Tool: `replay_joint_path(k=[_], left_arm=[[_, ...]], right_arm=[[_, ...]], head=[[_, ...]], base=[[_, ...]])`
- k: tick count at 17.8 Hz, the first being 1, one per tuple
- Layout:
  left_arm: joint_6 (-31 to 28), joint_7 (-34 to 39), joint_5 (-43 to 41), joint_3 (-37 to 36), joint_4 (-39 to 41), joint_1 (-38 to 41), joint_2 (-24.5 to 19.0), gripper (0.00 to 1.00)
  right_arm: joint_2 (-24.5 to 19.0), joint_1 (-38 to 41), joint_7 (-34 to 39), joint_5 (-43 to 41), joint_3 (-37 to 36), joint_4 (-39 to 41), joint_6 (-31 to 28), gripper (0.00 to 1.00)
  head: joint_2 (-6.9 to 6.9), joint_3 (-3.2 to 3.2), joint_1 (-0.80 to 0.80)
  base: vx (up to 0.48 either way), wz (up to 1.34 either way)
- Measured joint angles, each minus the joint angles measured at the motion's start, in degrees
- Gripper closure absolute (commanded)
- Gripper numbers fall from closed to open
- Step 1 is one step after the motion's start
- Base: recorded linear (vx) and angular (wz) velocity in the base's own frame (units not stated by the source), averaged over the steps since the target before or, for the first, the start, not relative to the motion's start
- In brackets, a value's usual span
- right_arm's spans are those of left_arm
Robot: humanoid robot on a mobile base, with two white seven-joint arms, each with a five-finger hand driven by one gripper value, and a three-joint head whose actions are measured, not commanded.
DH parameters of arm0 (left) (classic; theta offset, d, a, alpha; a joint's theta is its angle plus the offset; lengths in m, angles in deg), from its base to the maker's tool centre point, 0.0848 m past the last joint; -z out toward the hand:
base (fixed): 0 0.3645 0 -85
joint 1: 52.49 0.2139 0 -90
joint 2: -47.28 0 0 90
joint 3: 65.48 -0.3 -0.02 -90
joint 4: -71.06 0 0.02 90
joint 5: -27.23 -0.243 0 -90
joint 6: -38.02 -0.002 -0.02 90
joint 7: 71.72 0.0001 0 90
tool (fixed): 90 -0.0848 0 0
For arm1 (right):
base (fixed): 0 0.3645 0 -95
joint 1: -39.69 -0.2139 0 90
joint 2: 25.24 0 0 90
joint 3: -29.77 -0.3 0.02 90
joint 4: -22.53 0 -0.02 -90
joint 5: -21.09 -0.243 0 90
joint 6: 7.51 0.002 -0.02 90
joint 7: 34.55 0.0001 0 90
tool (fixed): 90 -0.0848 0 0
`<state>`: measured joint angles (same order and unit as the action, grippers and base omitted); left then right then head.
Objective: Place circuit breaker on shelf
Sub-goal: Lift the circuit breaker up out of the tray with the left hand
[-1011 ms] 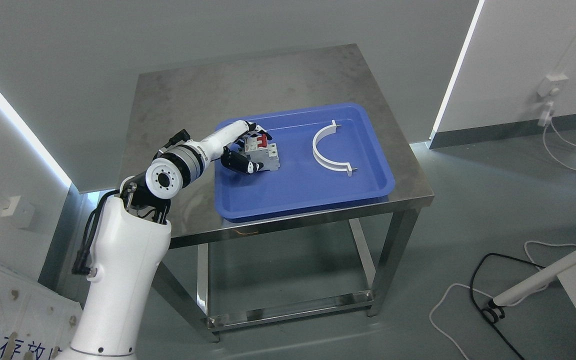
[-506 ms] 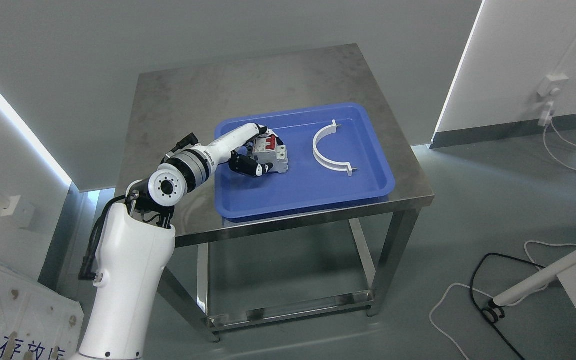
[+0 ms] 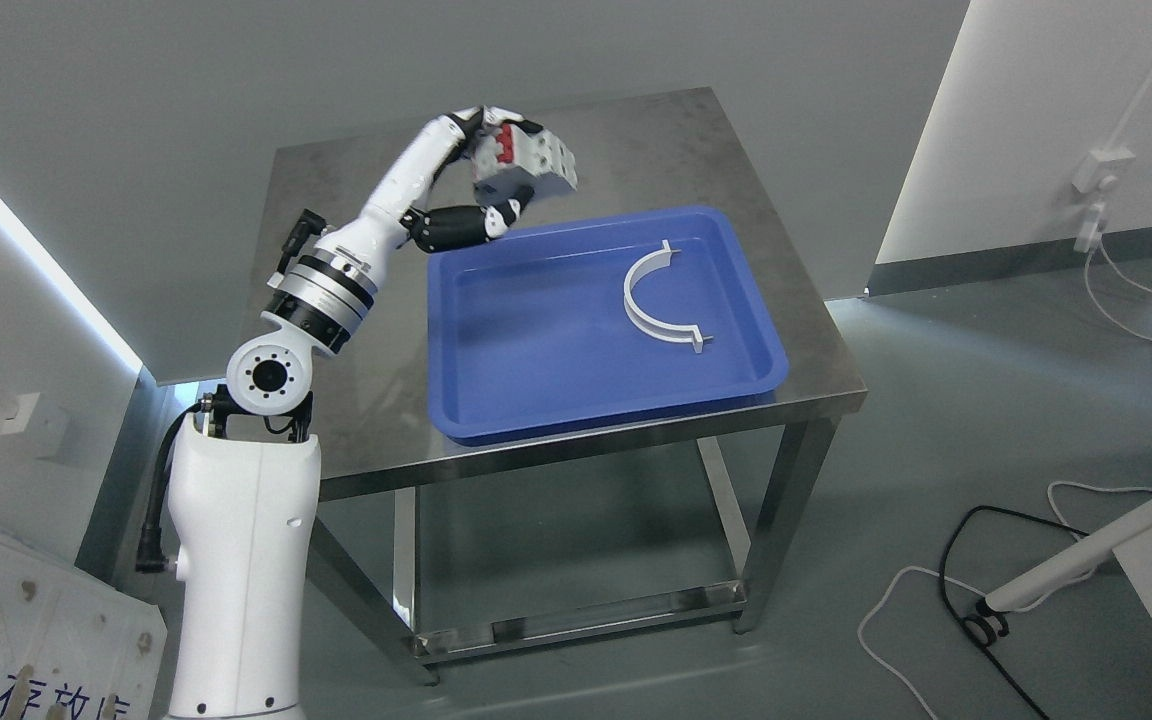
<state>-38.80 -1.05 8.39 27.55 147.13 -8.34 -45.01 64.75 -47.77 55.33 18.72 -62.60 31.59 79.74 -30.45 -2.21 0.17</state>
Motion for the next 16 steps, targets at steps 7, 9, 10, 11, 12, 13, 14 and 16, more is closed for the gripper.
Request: replay_joint_path(k=[7, 9, 10, 11, 12, 13, 14, 16], left_arm=[[6.5, 24.8, 6.7, 2.1, 4.0, 8.7, 1.2, 0.87], [10.1, 21.5, 8.5, 2.7, 5.2, 11.8, 1.4, 0.87], [11.2, 19.4, 9.3, 3.2, 5.8, 13.3, 1.5, 0.87], [12.4, 17.0, 10.1, 3.6, 6.4, 14.5, 1.6, 0.87], [13.4, 15.3, 10.6, 4.0, 6.8, 15.5, 1.6, 0.87], [14.1, 13.8, 11.1, 4.4, 7.3, 16.5, 1.7, 0.87], [14.7, 12.5, 11.5, 4.7, 7.7, 17.4, 1.7, 0.87], [15.6, 10.6, 12.1, 5.3, 8.7, 18.7, 1.8, 0.87]], right_arm=[[0.0, 0.0, 0.1, 0.0, 0.0, 0.0, 0.0, 0.0], [0.0, 0.0, 0.3, 0.0, 0.0, 0.0, 0.0, 0.0], [0.0, 0.0, 0.3, 0.0, 0.0, 0.0, 0.0, 0.0], [0.0, 0.0, 0.3, 0.0, 0.0, 0.0, 0.0, 0.0], [0.0, 0.0, 0.3, 0.0, 0.0, 0.0, 0.0, 0.0], [0.0, 0.0, 0.3, 0.0, 0.0, 0.0, 0.0, 0.0], [0.0, 0.0, 0.1, 0.0, 0.0, 0.0, 0.0, 0.0], [0.0, 0.0, 0.0, 0.0, 0.0, 0.0, 0.0, 0.0]], head=[[0.0, 0.0, 0.0], [0.0, 0.0, 0.0], [0.0, 0.0, 0.0], [0.0, 0.0, 0.0], [0.0, 0.0, 0.0], [0.0, 0.0, 0.0], [0.0, 0.0, 0.0], [0.0, 0.0, 0.0]], base=[[0.0, 0.0], [0.0, 0.0], [0.0, 0.0], [0.0, 0.0], [0.0, 0.0], [0.0, 0.0], [0.0, 0.0], [-0.004, 0.02]])
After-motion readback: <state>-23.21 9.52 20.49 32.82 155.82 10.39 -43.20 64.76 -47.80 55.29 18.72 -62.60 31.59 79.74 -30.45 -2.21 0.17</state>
